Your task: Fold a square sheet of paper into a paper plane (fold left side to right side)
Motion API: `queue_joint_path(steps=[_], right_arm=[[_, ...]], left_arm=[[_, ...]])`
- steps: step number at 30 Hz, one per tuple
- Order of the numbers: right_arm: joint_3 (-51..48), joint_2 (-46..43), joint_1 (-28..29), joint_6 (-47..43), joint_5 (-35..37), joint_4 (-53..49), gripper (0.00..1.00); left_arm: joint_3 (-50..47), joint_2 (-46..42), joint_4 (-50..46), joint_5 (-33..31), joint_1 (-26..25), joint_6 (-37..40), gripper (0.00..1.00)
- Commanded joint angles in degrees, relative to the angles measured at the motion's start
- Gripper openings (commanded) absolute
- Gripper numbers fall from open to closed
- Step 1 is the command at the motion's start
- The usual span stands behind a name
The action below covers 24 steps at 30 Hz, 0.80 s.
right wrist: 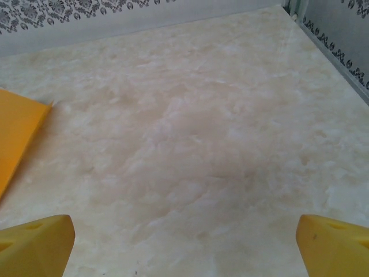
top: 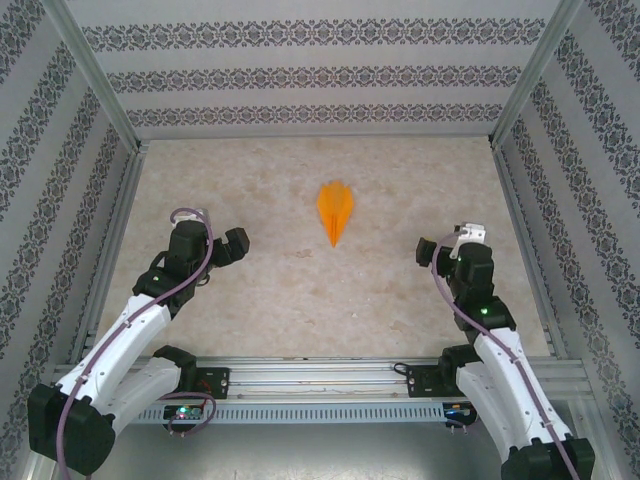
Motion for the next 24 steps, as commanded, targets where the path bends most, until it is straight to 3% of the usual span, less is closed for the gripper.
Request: queue_joint_path(steps=[1,8,24], right_arm=[[-5.35,-2.64,-0.22,-3.56,1.65,9.51,0.98],[-11.51,2.41,-0.57,-4.39,2.90,21.10,0.98],[-9.50,34.79,-4.57,-5.65,-8.88,57.99,0.98]], left_arm=[[1.89,0.27,1.41,-0.44,0.92,0.71,1.00],[2.07,0.98,1.51,-0.06,1.30,1.68,1.00],[1.31,0.83,0.84,0.72,2.19,2.13,1.00]])
